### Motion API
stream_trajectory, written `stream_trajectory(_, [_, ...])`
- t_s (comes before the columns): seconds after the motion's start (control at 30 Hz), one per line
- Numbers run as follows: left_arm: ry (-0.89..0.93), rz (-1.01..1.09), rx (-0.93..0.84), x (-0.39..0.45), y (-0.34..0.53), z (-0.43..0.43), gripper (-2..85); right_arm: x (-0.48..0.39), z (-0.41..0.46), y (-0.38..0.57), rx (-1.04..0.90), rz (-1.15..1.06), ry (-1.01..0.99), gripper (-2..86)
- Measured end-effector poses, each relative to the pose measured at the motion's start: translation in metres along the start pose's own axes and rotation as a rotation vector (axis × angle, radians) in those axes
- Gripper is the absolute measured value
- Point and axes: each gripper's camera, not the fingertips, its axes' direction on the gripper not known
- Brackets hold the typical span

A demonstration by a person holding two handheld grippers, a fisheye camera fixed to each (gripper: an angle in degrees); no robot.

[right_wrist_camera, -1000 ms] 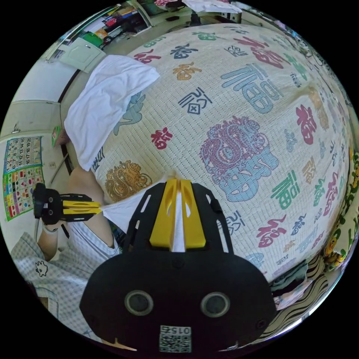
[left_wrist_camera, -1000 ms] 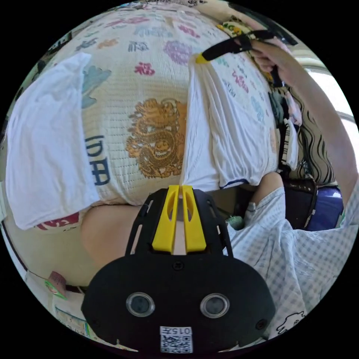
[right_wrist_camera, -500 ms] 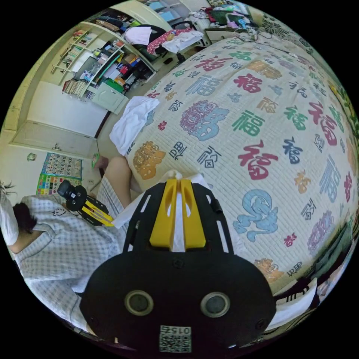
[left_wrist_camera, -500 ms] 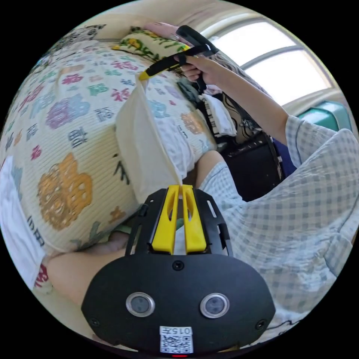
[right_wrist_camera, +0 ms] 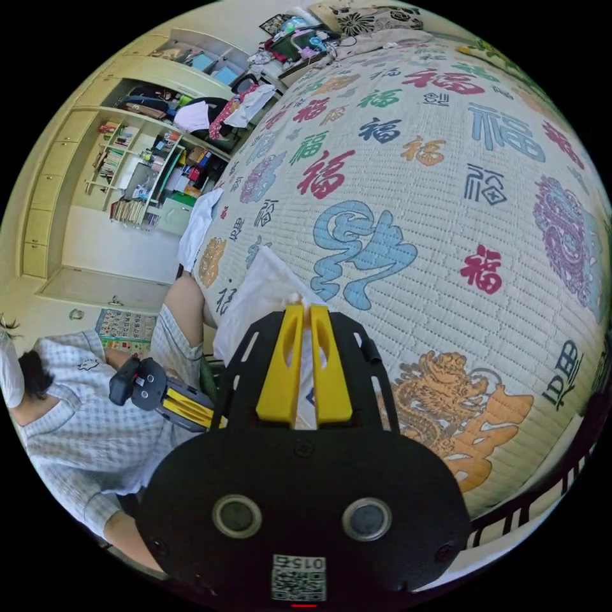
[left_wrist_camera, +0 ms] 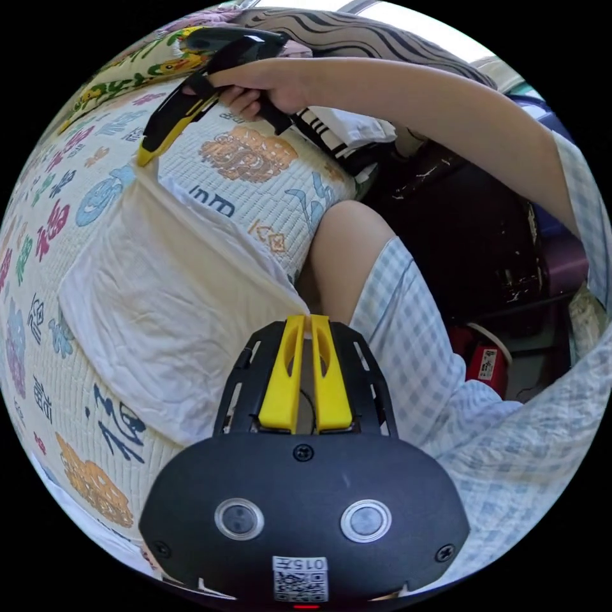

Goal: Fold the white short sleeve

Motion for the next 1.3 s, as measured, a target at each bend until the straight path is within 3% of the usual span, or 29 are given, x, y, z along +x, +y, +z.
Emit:
stream_trajectory(0.2, [0.091, 0.093, -0.162, 0.007, -0.03, 0.046, 8.5, 0.033, -0.03, 0.045, 0.064, 0.113, -0.016, 6.5])
stream_trajectory(0.37, [0.171, 0.157, -0.064, 0.007, -0.024, 0.007, 8.8, 0.021, -0.068, 0.082, 0.194, 0.123, 0.016, 6.7])
stream_trajectory(0.6, [-0.038, -0.208, 0.23, -0.094, 0.006, -0.08, 7.8, -0.028, -0.048, 0.071, 0.12, -0.006, 0.007, 5.9])
stream_trajectory(0.73, [-0.082, -0.293, 0.162, -0.135, 0.006, -0.072, 7.8, -0.021, -0.017, 0.076, -0.072, 0.046, 0.156, 3.2])
stream_trajectory(0.9, [-0.121, -0.261, 0.06, -0.142, 0.008, -0.064, 7.6, -0.011, -0.034, 0.111, -0.057, 0.132, 0.169, 1.1])
stream_trajectory(1.1, [-0.059, -0.357, 0.306, -0.168, 0.06, -0.136, 9.5, 0.013, -0.072, 0.161, 0.215, 0.208, -0.037, 7.5])
stream_trajectory(1.3, [0.176, -0.526, 0.43, -0.24, 0.119, -0.162, 11.6, 0.034, -0.055, 0.157, 0.269, 0.185, -0.253, 12.4])
